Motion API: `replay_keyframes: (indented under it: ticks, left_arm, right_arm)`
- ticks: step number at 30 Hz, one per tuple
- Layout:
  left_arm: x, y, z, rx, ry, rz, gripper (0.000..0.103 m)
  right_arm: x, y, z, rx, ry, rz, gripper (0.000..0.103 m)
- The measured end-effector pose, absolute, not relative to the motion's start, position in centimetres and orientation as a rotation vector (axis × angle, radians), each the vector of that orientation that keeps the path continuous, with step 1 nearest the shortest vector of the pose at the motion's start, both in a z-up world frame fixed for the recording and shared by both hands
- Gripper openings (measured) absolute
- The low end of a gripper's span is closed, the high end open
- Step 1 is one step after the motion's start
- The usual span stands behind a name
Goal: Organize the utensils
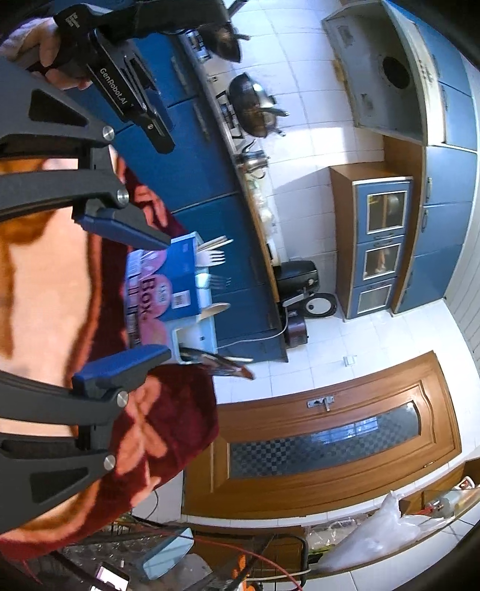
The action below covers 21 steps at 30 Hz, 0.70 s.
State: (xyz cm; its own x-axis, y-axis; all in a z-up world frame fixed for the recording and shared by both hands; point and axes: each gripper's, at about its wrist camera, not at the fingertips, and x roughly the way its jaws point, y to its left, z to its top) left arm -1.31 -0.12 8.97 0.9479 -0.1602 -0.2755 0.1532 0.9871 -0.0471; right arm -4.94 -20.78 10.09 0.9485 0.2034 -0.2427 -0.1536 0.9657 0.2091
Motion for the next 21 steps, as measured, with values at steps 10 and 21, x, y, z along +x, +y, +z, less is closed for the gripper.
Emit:
replay_keyframes:
  ticks: [10,21]
  left_arm:
    - [0.2,-0.5,4.0,-0.013,0.351,-0.073,0.064]
    - [0.8,-0.9,2.2,-0.015,0.388,-0.045,0.065]
  right_arm:
    - [-5.3,-20.9,5.8,0.143,0.301,0.118,0.073]
    - [-5.4,-21.8,4.0,0.108,0.282,0.058,0.085]
